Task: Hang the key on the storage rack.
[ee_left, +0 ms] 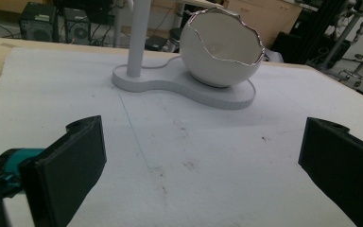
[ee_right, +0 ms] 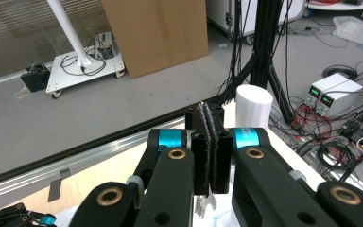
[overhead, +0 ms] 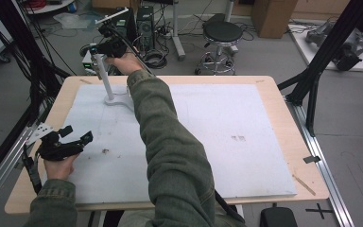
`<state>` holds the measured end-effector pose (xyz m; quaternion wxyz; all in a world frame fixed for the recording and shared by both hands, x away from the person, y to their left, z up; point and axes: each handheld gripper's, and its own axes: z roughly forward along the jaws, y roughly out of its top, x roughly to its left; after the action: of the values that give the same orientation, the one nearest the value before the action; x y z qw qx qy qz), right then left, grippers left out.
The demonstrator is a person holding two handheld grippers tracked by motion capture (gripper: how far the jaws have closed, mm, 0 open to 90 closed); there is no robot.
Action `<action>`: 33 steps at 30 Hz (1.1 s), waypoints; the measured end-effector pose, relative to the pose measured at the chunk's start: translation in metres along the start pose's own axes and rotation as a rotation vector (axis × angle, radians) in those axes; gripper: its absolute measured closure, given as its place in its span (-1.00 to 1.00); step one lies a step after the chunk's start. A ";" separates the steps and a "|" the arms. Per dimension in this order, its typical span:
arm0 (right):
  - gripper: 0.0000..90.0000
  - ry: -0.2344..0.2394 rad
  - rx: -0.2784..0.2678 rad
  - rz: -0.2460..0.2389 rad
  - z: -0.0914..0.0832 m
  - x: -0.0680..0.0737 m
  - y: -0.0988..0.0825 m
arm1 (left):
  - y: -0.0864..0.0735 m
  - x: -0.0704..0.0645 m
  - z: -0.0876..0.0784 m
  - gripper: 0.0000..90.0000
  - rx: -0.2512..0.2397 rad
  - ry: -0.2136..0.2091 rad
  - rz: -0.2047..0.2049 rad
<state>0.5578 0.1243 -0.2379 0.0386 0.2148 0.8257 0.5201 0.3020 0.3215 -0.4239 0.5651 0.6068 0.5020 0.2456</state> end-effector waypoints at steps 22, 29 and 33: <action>-0.76 0.007 0.071 0.079 -0.042 -0.014 -0.013 | 0.000 -0.001 0.000 -0.96 0.007 0.004 -0.002; -0.99 -0.039 0.064 0.095 -0.063 -0.017 -0.025 | 0.000 -0.001 -0.001 -0.96 0.011 0.010 0.005; -0.99 -0.049 0.065 0.101 -0.078 -0.021 -0.035 | 0.000 -0.002 -0.001 -0.96 0.016 0.011 0.008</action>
<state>0.5430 0.0373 -0.2359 0.0256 0.2700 0.8292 0.4888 0.3007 0.3202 -0.4236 0.5566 0.6119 0.5046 0.2474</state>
